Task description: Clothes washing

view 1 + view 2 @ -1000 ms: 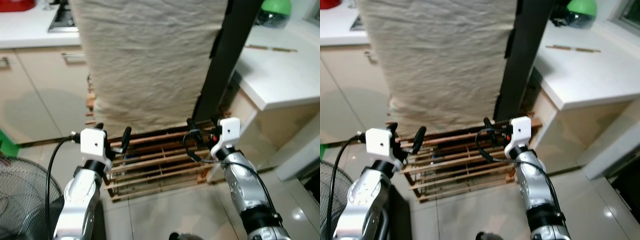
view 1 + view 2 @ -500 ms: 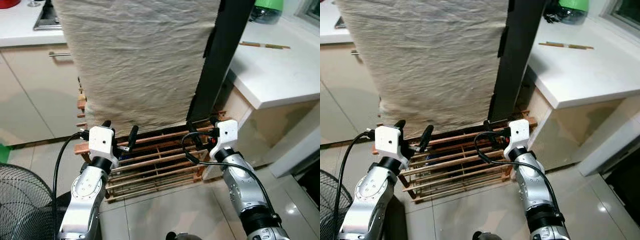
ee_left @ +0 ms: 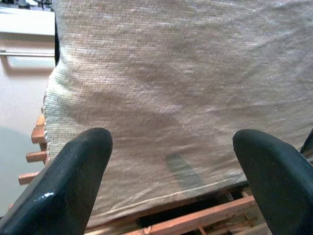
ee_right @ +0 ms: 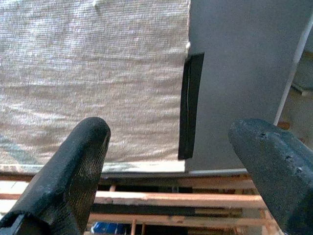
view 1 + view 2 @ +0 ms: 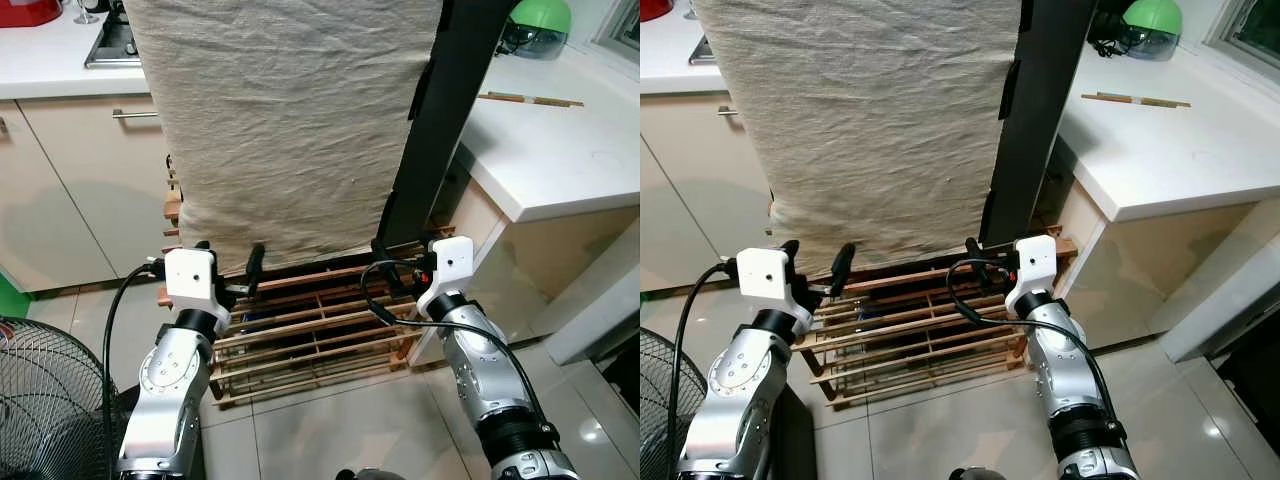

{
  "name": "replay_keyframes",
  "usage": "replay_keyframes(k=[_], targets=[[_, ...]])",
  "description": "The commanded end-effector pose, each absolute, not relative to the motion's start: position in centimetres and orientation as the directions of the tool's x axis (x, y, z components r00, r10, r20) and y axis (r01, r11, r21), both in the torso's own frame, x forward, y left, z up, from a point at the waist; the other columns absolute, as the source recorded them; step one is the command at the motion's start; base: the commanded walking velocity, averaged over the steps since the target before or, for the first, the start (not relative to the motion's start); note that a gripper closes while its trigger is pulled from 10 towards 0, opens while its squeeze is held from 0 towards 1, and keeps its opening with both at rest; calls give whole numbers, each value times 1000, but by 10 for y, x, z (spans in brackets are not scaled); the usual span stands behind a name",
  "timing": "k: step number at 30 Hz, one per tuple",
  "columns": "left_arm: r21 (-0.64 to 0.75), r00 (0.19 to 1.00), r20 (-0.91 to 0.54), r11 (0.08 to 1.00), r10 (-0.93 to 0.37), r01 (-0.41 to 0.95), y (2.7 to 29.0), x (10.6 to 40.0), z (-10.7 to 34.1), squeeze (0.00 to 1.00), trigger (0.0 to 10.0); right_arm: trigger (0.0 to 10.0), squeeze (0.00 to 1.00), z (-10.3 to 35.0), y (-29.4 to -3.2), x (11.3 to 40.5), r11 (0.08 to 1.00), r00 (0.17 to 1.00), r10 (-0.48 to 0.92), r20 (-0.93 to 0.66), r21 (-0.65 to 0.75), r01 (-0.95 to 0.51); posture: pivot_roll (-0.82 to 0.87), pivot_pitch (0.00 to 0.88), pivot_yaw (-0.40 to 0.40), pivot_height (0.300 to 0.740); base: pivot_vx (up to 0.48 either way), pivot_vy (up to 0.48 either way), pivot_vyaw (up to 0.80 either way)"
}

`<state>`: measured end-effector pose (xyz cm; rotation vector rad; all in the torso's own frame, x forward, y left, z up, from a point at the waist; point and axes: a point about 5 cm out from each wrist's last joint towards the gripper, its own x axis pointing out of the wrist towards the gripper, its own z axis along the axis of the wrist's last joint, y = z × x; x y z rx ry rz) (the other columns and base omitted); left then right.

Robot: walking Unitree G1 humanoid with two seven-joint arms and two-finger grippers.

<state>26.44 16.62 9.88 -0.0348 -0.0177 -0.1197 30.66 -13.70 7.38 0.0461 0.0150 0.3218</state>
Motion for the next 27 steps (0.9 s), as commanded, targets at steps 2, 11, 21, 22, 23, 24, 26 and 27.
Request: replay_keyframes(k=[2,11,21,22,23,24,26,27], targets=[[-49,993,13,991,-121,122,164,266,98,0,10000,10000,0,78,-138,311,950,951,308,-3,52,-307,-54,0,-26,740,0,0,0],[-36,993,7,993,-115,115,163,267,97,0,10000,10000,0,79,-136,313,949,949,314,-5,41,-314,-56,0,-26,740,0,-308,0],[-27,990,17,989,-143,143,157,269,99,0,10000,10000,0,80,-132,310,938,938,345,23,27,-346,-63,0,-19,740,271,-332,0],[-25,990,16,990,-141,142,157,269,98,0,10000,10000,0,80,-132,310,938,938,346,18,23,-346,-63,0,-19,740,0,0,0],[-24,990,15,990,-141,141,157,269,98,0,10000,10000,0,79,-131,310,938,938,345,16,20,-346,-63,0,-19,740,0,0,0],[-21,990,12,990,-139,140,157,269,98,0,10000,10000,0,79,-131,310,938,939,345,13,22,-345,-63,2,-18,740,0,0,0],[-21,990,12,990,-139,139,157,269,98,0,10000,10000,0,79,-131,309,938,939,345,13,23,-345,-64,2,-19,740,0,0,0],[-23,990,14,990,-140,140,157,269,98,0,10000,10000,0,78,-131,309,939,939,344,9,22,-344,-64,4,-18,736,0,0,0]])
